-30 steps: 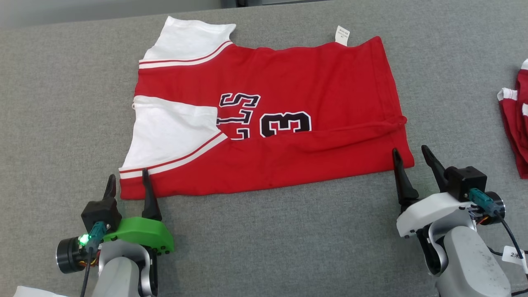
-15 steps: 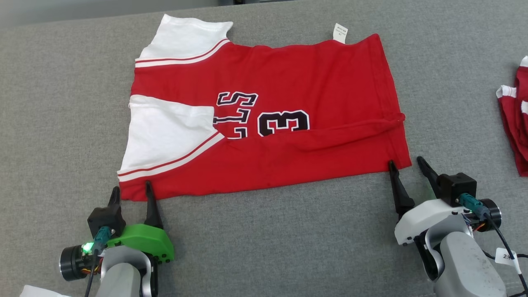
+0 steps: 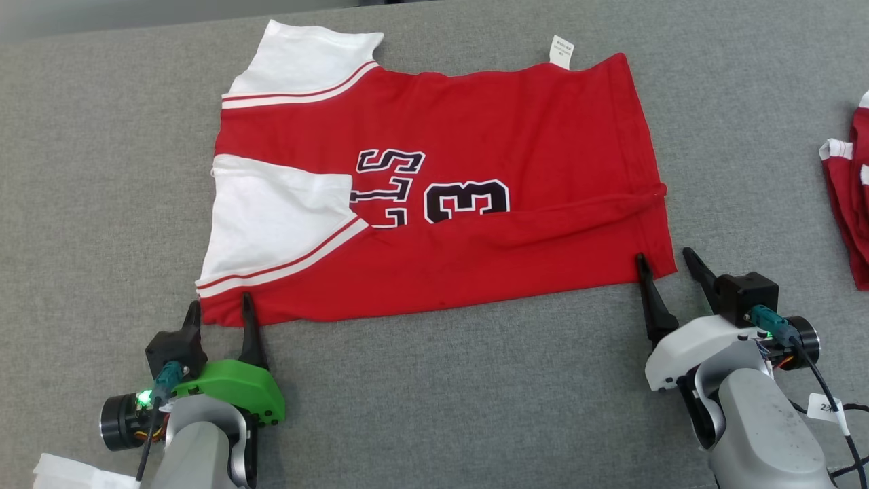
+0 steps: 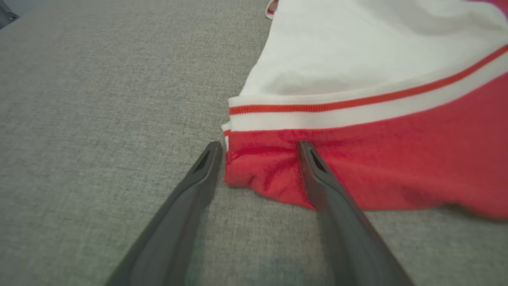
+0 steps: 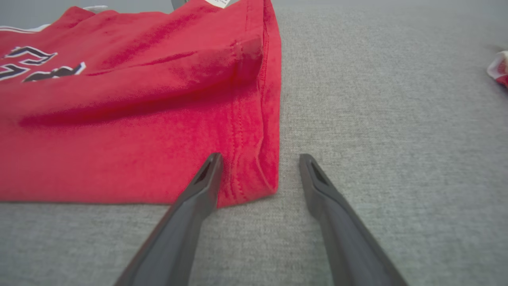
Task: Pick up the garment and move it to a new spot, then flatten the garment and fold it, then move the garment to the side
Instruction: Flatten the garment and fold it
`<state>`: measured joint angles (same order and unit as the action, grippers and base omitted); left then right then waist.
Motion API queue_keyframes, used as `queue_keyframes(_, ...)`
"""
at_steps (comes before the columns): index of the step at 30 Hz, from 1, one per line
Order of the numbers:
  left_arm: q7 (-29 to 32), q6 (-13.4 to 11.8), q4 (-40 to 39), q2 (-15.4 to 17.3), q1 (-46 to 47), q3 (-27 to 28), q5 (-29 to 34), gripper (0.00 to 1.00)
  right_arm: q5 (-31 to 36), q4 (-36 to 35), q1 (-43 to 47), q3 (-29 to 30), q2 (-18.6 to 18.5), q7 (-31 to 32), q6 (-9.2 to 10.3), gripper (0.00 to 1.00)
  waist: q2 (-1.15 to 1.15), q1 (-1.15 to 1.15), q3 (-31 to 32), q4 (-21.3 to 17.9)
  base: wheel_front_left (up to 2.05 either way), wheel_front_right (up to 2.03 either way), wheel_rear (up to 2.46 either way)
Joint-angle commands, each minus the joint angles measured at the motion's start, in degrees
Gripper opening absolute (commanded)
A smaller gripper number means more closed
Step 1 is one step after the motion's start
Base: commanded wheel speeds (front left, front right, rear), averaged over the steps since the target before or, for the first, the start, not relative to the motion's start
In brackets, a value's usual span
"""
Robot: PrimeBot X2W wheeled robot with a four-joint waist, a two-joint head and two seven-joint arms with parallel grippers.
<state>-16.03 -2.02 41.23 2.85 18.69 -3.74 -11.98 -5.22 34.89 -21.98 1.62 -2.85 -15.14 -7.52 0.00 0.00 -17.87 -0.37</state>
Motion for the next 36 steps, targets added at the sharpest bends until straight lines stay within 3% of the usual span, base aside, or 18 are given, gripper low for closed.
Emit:
queue_keyframes(1, 1.76, 0.29, 3.97, 0.17, -0.58, -0.25, -0.8, 1.0, 0.42, 1.54, -0.38, -0.41, -0.19, 0.06, 0.07, 1.0, 0.0, 0.0, -0.01, 0.01, 0.0, 0.0, 0.0)
queue_keyframes(2, 1.84, 0.51, 5.24, 0.16, -0.51, -0.5, -1.02, 1.0, 0.42, 2.3, -0.46, -0.75, -0.17, 0.07, 0.08, 0.71, 0.0, 0.0, 0.02, 0.01, 0.0, 0.0, 0.0)
queue_keyframes(3, 1.9, 0.78, 6.48, 0.12, -0.21, -0.71, -1.25, 0.76, 0.27, 3.14, -0.53, -1.16, -0.14, 0.08, 0.08, 0.28, 0.0, 0.0, 0.08, 0.01, 0.0, 0.0, 0.0)
queue_keyframes(4, 1.97, 0.8, 7.28, 0.11, 0.03, -0.92, -1.42, 0.47, 0.03, 3.57, -0.62, -1.42, -0.13, 0.08, 0.06, 0.02, 0.0, 0.0, 0.13, 0.01, 0.0, 0.0, 0.0)
queue_keyframes(5, 2.07, 1.07, 8.46, 0.11, 0.24, -1.16, -1.85, 0.0, -0.15, 4.07, -0.82, -1.61, -0.08, 0.11, 0.06, 0.0, 0.0, 0.0, 0.2, 0.02, 0.0, 0.0, 0.0)
queue_keyframes(10, 2.18, 1.0, 9.47, 0.24, 0.6, -1.21, -3.02, 0.0, -1.57, 3.98, -0.83, -1.06, -0.34, 0.11, 0.09, 0.0, 0.0, 0.0, 1.02, 0.13, 0.0, 0.0, 0.0)
queue_keyframes(19, 0.94, 0.44, -3.25, 0.38, -1.47, 2.4, -1.48, 0.0, -5.43, -0.8, 1.64, -0.19, -0.34, 0.02, 0.1, 0.0, 0.0, 0.0, 5.55, 0.48, 0.0, 0.0, 0.0)
queue_keyframes(32, 0.94, 0.42, -7.58, 0.4, -15.41, 0.34, -4.71, 0.0, -10.01, -2.73, 14.53, -0.53, -0.37, -0.01, 0.12, 0.01, 0.0, 0.0, 14.01, 0.04, 0.0, 0.0, 0.0)
queue_keyframes(33, 0.94, 0.26, -7.62, 0.4, -16.16, -0.22, -5.08, 0.15, -10.3, -2.51, 15.03, -0.68, -0.36, -0.01, 0.12, 0.23, 0.0, 0.0, 14.06, 0.03, 0.0, 0.0, 0.0)
queue_keyframes(34, 0.94, 0.15, -7.66, 0.37, -16.97, -0.97, -5.62, 0.6, -10.52, -2.38, 15.42, -0.82, -0.36, -0.01, 0.12, 0.57, 0.0, 0.0, 14.03, 0.03, 0.0, 0.0, 0.0)
queue_keyframes(35, 0.94, 0.14, -7.77, 0.35, -17.38, -1.56, -6.0, 1.0, -10.25, -2.37, 15.54, -0.94, -0.34, -0.01, 0.08, 1.0, 0.0, 0.0, 13.92, 0.03, 0.0, 0.0, 0.0)
queue_keyframes(36, 0.94, -0.14, -8.24, 0.3, -17.53, -2.34, -6.38, 1.0, -9.8, -2.22, 15.61, -1.2, -0.21, -0.01, 0.08, 1.0, 0.0, 0.0, 13.69, 0.06, 0.0, 0.0, 0.0)
